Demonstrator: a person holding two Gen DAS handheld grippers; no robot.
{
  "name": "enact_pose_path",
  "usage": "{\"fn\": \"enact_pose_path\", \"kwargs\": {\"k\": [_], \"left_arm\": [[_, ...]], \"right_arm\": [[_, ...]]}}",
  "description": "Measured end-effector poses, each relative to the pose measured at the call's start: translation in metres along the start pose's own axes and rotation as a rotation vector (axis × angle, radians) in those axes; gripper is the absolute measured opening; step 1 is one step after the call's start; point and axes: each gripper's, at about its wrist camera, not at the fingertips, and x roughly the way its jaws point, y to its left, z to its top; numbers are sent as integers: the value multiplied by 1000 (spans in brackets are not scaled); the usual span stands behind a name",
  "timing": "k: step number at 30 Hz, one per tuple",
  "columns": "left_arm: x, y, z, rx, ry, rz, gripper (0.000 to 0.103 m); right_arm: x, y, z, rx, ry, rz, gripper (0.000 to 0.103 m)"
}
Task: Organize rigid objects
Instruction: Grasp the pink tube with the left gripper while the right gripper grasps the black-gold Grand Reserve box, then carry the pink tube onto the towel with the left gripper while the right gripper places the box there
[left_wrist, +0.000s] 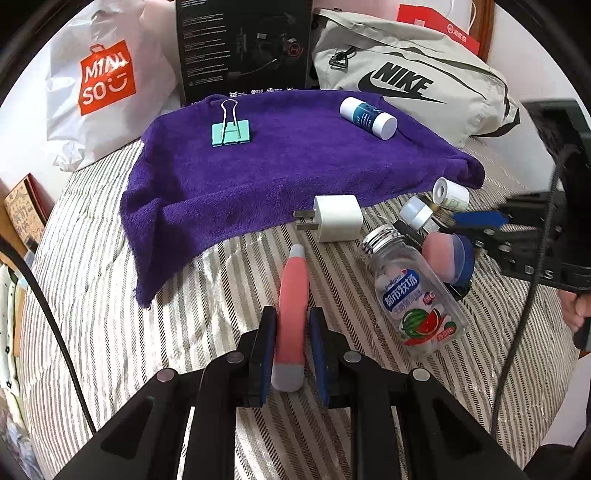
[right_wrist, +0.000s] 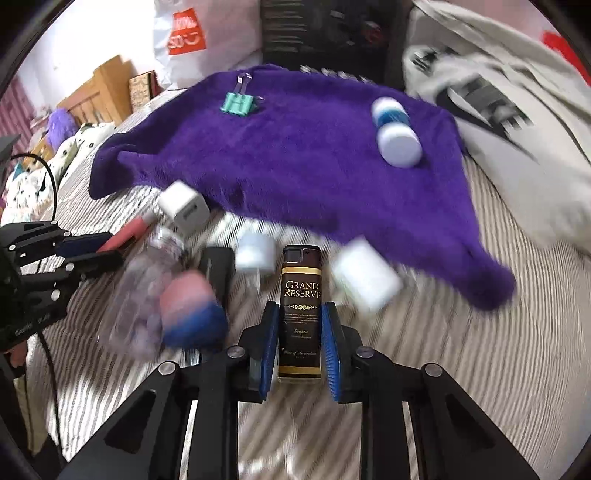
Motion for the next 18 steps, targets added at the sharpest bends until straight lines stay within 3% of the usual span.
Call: {"fn": "enact_pose_path", "kwargs": {"k": [7,13,18], "left_arm": [[-12,7,-17,-11,17,59,17],[-9,-4,-13,29,21,121,15],[-8,-3,-13,15,14,109,15]], "right_arm": [[-25,-7,-45,17,57,-70,24],[-26,-4,-45,23,42,-94,24],[-27,-14,-48,54,21,-50,23]]}}
